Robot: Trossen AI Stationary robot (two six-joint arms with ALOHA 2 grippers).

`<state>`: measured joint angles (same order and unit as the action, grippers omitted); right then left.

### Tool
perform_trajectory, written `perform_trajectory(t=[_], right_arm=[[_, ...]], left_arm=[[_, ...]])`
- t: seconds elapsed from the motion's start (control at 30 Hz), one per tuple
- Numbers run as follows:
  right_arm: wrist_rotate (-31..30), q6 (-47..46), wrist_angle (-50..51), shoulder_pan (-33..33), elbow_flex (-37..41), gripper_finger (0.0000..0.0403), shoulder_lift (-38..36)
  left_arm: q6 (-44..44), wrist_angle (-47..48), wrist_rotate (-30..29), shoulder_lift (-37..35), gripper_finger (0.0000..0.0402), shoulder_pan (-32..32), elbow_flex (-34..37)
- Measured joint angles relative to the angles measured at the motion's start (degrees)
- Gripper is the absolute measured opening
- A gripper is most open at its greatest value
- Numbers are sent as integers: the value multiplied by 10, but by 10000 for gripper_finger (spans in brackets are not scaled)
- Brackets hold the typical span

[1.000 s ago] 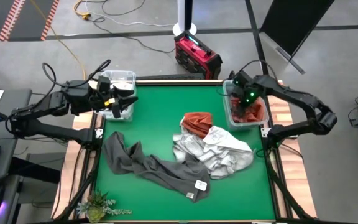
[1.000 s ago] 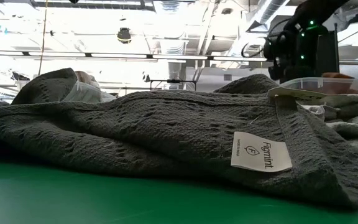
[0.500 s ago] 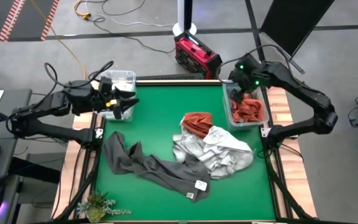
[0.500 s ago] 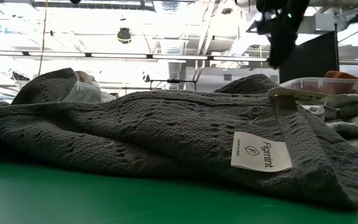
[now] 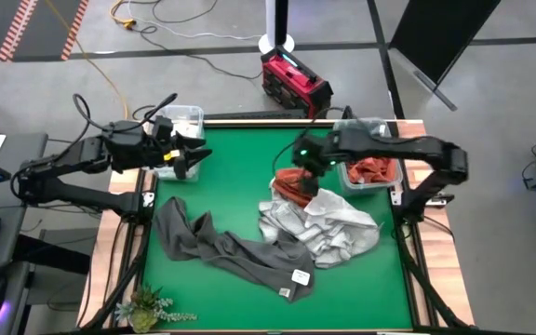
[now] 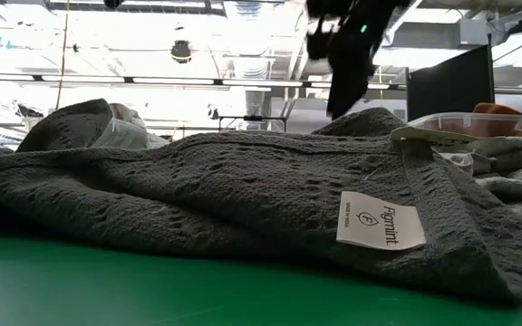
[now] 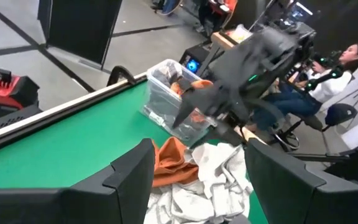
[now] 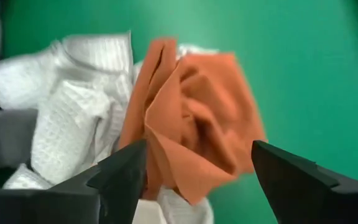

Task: Sort towels by color in basket
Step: Put the orange towel into the right transparent bin

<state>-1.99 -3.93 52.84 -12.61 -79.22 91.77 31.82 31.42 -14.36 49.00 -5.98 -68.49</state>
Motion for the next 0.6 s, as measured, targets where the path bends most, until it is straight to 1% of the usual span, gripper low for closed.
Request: perform_trajectory(t=[0.13,0.27,0.37,0.47,0.53,0.6], right_arm=[[12,11,-6,10,0,311,57],[16,32,-43,19,0,299,111],[21,38,-68,16,0,280,157],[45,37,-78,12,0,240,200],[52,35,-77,12,0,196,221],[52,36,-74,12,0,140,228]], left_arm=[[-9,1,6,-3,240,0,-12],[-20,-10,-14,-3,240,0,-26],[-20,-25,-20,-2,240,0,-31],[-18,-25,-11,-3,240,0,-38],[-18,-26,-2,-3,240,0,-42],[-17,-25,7,-3,240,0,-42]])
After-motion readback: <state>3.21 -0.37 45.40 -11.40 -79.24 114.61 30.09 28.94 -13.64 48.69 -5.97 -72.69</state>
